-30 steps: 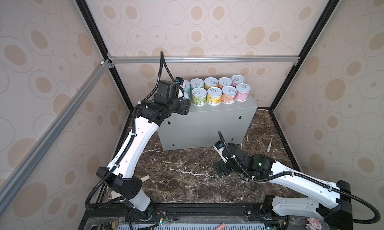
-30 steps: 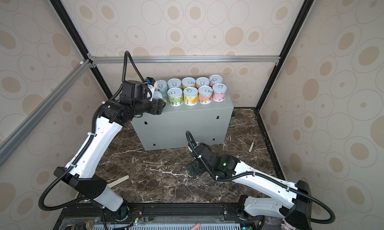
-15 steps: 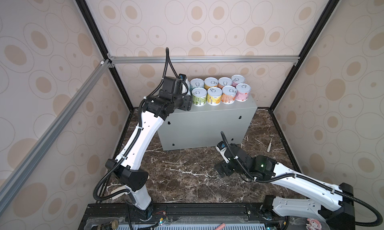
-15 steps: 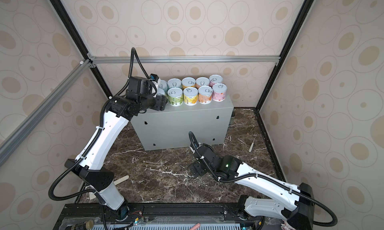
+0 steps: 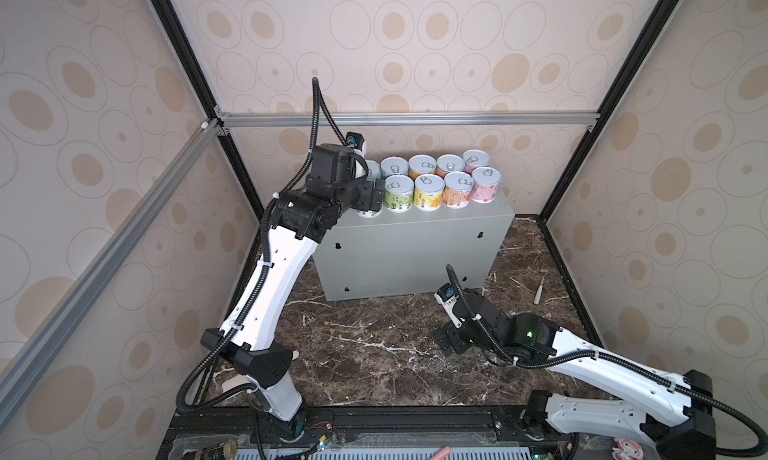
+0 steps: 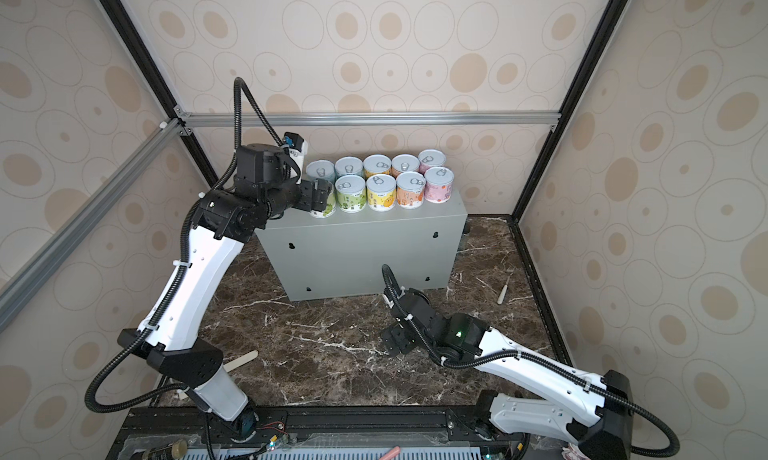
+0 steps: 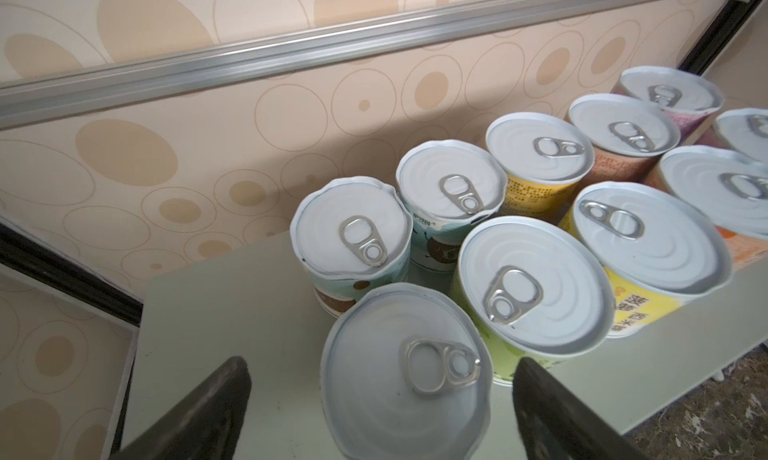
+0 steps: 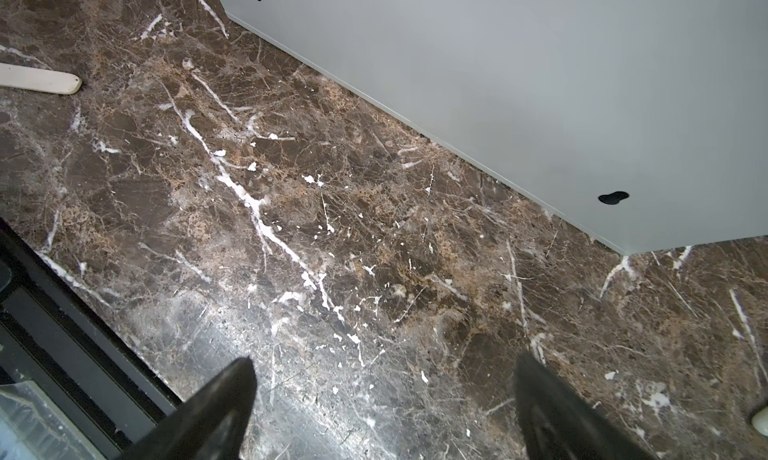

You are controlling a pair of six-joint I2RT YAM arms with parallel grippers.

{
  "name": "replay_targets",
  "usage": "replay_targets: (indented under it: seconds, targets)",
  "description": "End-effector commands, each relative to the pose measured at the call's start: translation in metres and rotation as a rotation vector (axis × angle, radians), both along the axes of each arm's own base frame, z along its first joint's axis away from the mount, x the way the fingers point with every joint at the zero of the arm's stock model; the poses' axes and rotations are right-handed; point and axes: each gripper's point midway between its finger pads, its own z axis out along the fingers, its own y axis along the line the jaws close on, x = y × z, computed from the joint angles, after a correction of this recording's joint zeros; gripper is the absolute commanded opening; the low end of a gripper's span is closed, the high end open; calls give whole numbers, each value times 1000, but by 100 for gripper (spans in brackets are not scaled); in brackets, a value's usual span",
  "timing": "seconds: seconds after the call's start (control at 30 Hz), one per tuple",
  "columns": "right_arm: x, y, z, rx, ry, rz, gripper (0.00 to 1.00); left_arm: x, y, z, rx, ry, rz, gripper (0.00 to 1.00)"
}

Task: Place and organize the canned foods onto the counter
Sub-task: 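Set the green-labelled can down in front of the coconut can and open the left gripper, then push the green-labelled can into the group with the left gripper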

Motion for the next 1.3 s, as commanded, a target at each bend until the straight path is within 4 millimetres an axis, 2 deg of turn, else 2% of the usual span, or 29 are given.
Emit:
replay_targets:
  seconds: [0.0, 0.2, 0.33, 0.47, 0.7, 1.27]
  targets:
    - [0, -7, 0, -11, -5, -19, 99, -29, 12, 43, -61, -128, -5, 96]
    - [0, -4, 0, -13, 6, -9, 99, -62, 25, 38, -105, -205, -26, 87]
    - [3, -4, 1, -21, -4, -12, 99, -70, 28, 15, -109, -210, -34, 69]
    - [4, 1, -2, -26, 14, -2, 99, -65, 16, -7, -106, -165, -79, 62]
    - [5, 3, -5, -24, 16, -5, 99, -48, 5, -25, -92, -141, -91, 60]
    - [8, -4, -8, -45, 11, -24, 99, -21, -6, -37, -87, -127, -102, 60]
